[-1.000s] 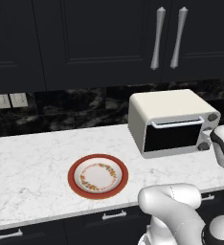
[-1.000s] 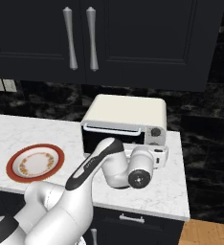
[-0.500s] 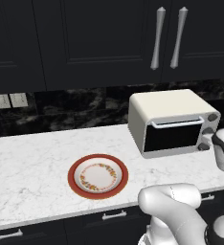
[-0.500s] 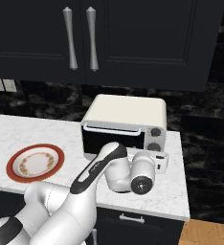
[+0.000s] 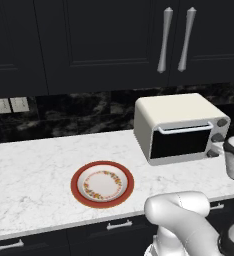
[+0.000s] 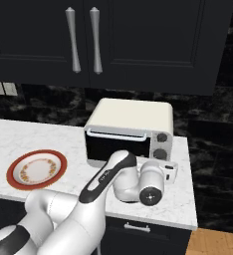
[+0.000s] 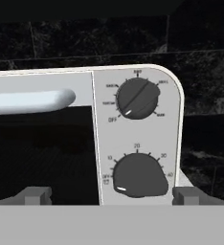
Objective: Pick up the kebab skewer and baguette bread, and place them inside the toaster oven. Close the toaster oven door and start by setting the timer.
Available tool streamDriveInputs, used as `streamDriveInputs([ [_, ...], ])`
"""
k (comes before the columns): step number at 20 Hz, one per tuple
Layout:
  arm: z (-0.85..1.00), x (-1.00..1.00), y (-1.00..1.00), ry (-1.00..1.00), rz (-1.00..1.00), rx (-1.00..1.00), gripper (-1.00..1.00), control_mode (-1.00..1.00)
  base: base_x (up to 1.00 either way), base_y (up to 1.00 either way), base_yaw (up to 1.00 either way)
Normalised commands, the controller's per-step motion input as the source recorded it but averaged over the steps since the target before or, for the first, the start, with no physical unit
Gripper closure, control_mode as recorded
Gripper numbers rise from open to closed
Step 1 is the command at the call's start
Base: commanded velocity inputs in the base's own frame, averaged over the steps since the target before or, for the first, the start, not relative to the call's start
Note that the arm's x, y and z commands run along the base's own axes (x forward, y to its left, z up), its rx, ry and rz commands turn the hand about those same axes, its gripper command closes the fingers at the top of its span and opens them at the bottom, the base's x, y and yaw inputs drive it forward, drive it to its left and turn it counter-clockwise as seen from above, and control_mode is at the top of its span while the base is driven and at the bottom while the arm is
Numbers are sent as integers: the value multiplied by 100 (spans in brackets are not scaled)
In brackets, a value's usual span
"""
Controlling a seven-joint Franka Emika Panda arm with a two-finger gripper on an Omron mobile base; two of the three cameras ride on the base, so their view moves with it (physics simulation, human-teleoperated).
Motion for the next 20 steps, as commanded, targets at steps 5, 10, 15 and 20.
streamDriveInputs([
  [5,0,15,-17,0,0,1,-100,-100,0,0,0],
  [10,-7,11,-3,0,4,0,-100,-100,0,0,0],
  [15,-7,4,0,0,11,0,-100,-100,0,0,0],
  [20,-1,4,-13,0,8,1,-100,-100,0,0,0],
])
